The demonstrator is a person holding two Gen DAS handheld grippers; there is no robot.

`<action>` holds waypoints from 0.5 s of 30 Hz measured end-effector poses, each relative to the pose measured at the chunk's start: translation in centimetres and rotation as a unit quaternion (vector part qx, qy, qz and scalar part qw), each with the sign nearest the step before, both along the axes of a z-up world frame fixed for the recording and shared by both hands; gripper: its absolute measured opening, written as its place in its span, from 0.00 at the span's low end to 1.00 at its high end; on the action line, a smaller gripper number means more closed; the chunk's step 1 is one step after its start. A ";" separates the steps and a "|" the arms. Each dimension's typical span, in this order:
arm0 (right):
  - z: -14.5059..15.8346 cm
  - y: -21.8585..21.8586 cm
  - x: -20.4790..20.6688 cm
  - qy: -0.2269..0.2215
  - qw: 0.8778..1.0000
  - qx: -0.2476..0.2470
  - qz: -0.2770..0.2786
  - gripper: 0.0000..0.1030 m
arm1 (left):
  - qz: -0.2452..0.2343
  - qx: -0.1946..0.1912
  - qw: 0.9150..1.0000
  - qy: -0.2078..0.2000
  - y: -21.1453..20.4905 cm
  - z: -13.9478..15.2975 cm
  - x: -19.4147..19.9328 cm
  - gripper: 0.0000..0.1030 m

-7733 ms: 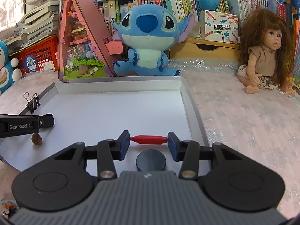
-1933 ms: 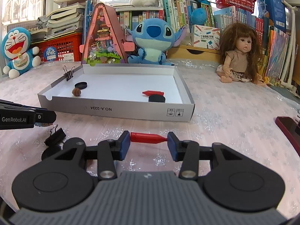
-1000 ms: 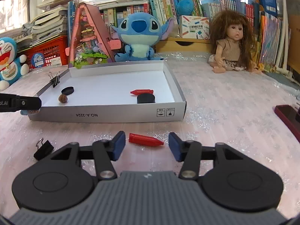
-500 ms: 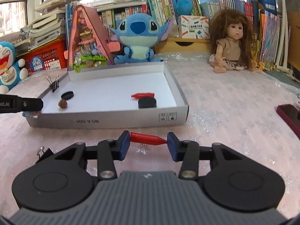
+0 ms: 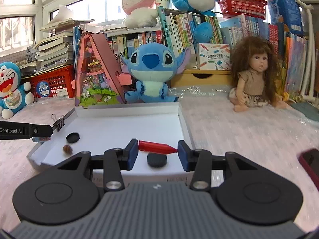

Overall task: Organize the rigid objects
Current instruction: 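Carry the blue clip and red crayon into the white box and open both tools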

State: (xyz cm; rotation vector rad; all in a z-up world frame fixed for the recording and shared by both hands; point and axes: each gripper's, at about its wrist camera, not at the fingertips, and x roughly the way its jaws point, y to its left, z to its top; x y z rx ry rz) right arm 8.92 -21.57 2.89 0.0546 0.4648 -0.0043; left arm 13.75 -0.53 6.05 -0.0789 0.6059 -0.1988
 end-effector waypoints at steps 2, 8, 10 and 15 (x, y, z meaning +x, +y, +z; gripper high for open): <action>0.1 -0.1 1.1 -0.007 1.000 -0.002 0.012 0.47 | 0.006 0.000 1.000 0.005 0.0 0.0 1.3 0.12; -0.6 0.0 4.8 0.011 0.999 0.000 0.030 0.47 | 0.022 -0.011 0.999 0.023 0.0 -0.7 5.4 0.12; -0.9 0.1 5.7 0.017 0.999 -0.001 0.036 0.47 | 0.030 -0.008 0.999 0.028 -0.1 -1.2 6.6 0.12; -1.8 0.3 8.2 0.041 0.998 -0.003 0.047 0.47 | 0.040 -0.010 0.998 0.051 -0.2 -2.5 9.1 0.12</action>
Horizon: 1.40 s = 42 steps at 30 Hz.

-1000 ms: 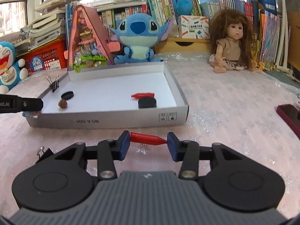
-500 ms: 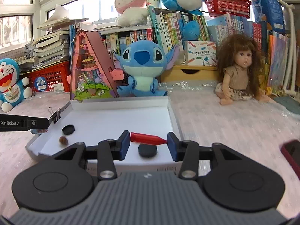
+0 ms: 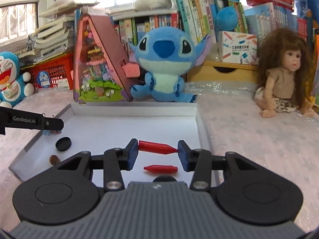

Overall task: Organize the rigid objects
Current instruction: 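Carry the blue clip and red crayon into the white box and open both tools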

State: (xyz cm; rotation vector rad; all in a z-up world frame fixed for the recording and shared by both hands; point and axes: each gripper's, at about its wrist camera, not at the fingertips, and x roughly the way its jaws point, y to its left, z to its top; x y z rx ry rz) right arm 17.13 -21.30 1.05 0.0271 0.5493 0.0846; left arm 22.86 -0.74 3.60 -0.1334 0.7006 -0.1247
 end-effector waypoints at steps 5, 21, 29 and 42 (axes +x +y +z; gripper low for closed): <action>-0.9 -0.1 1.3 0.013 1.000 -0.009 -0.002 0.48 | 0.009 0.013 1.000 0.014 -0.2 -1.4 1.5 0.12; -1.9 -0.4 2.5 0.039 0.999 -0.013 -0.001 0.48 | 0.013 0.031 0.999 0.035 -1.1 -3.0 4.4 0.13; -2.5 -0.4 2.6 0.045 0.999 -0.012 -0.006 0.54 | 0.013 0.033 0.999 0.035 -1.2 -2.9 4.2 0.19; -0.9 -0.7 -0.2 0.011 1.000 -0.014 0.002 0.74 | -0.006 0.028 1.000 -0.002 -1.4 -0.2 0.2 0.57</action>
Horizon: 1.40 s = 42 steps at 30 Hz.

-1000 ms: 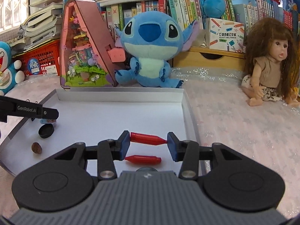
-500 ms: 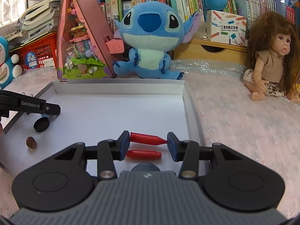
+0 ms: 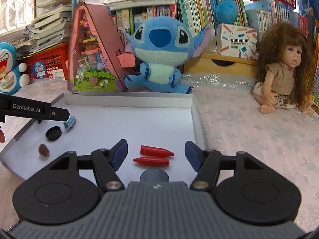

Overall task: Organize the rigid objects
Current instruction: 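Carry the blue clip and red crayon into the white box and open both tools, then withdraw both open tools from the box back toward the objects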

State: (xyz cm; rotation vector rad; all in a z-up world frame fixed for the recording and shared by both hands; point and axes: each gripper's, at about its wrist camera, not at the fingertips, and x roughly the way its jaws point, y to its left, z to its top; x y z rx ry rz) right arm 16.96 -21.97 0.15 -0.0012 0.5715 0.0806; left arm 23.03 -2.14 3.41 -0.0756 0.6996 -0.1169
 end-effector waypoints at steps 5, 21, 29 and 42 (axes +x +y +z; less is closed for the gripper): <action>0.6 -0.2 -1.9 -0.011 1.000 0.006 0.006 0.78 | -0.017 0.000 1.000 -0.017 -0.2 0.9 -2.9 0.65; 0.7 -0.3 -9.3 -0.032 0.999 0.022 0.036 0.82 | -0.065 -0.016 0.997 -0.028 -0.2 0.9 -12.0 0.72; 0.4 0.5 -12.3 -0.037 0.998 0.014 0.052 0.82 | -0.074 -0.014 0.997 -0.020 -0.1 -0.2 -15.8 0.72; -0.8 1.9 -16.3 -0.030 0.996 -0.004 0.079 0.83 | -0.097 -0.008 0.995 0.000 0.4 -1.4 -20.4 0.72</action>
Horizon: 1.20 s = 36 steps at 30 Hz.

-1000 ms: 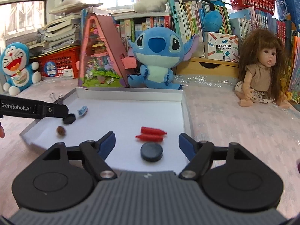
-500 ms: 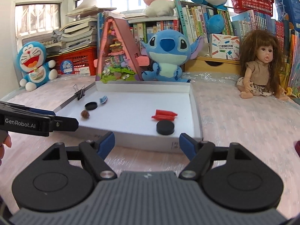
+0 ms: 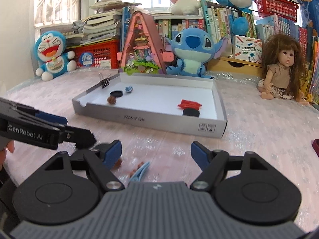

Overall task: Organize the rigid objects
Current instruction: 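Withdraw both open tools from the box back toward the objects, then grasp a black puck with the left tool while the right tool grasps a blue hair clip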

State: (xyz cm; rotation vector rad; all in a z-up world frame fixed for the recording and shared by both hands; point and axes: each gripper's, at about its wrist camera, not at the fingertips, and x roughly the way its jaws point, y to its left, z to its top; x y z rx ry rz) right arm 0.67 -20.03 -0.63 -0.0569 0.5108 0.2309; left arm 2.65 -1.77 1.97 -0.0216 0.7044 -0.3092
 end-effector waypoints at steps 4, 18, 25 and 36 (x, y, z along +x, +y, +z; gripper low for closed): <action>-0.6 0.4 -0.8 0.007 1.000 -0.004 0.006 0.83 | 0.001 0.001 1.000 0.005 0.2 -0.4 -1.0 0.72; -2.0 1.5 -1.8 0.013 1.000 -0.027 0.006 0.83 | -0.026 0.000 1.000 0.012 -0.4 -1.2 -3.2 0.55; -2.0 1.4 -1.7 0.014 0.999 -0.031 0.000 0.83 | -0.043 0.000 0.999 0.009 -1.0 -1.4 -3.3 0.39; -2.0 0.0 -1.4 0.019 0.999 -0.041 -0.024 0.83 | -0.056 0.007 0.998 0.003 -1.6 -1.5 -3.0 0.29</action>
